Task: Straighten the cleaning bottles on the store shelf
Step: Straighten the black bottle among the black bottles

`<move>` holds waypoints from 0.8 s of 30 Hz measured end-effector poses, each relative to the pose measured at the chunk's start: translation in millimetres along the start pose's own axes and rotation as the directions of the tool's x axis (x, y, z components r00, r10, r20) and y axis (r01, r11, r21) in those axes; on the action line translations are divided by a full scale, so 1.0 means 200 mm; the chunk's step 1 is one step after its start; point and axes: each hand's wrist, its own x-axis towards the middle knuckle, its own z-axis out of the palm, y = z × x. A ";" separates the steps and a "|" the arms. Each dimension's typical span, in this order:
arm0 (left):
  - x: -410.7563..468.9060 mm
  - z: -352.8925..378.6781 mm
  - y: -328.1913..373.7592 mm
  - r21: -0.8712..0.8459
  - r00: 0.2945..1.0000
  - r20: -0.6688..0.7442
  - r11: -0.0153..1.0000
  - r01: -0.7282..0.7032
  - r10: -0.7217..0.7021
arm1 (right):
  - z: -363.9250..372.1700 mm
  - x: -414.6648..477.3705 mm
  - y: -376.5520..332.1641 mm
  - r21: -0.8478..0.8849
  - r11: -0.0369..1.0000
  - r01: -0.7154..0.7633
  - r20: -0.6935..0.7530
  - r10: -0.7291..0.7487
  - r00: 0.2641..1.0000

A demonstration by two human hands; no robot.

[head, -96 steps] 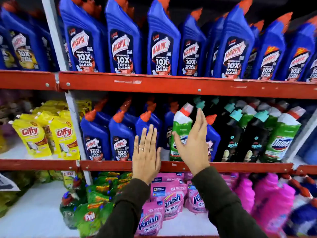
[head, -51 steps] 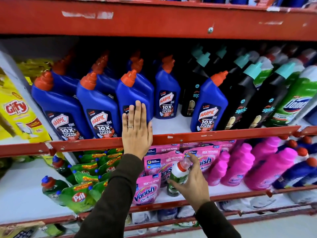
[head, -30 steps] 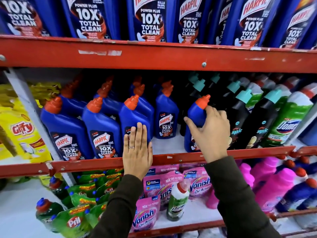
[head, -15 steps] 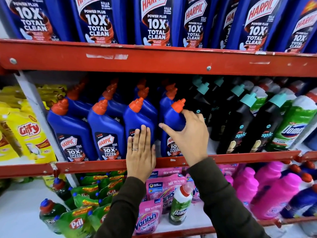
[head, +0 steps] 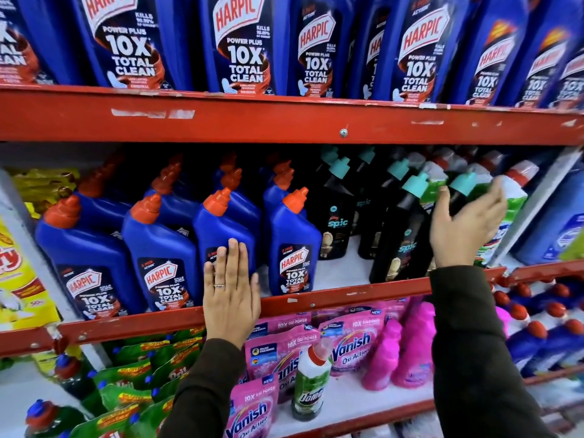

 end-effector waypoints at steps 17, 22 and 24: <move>0.00 0.00 0.00 -0.033 1.000 0.019 0.999 0.003 -0.002 | -0.31 -0.01 -0.14 -0.185 0.974 0.133 0.023 -0.131 0.991; 0.00 -0.01 0.00 -0.037 1.000 0.013 0.999 0.002 -0.002 | -0.39 -0.15 -0.33 -0.176 0.976 0.124 0.147 -0.099 0.984; 0.00 0.00 0.00 -0.041 1.000 0.013 0.999 0.003 -0.002 | -0.34 -0.21 -0.36 -0.108 0.987 0.119 0.185 -0.098 0.978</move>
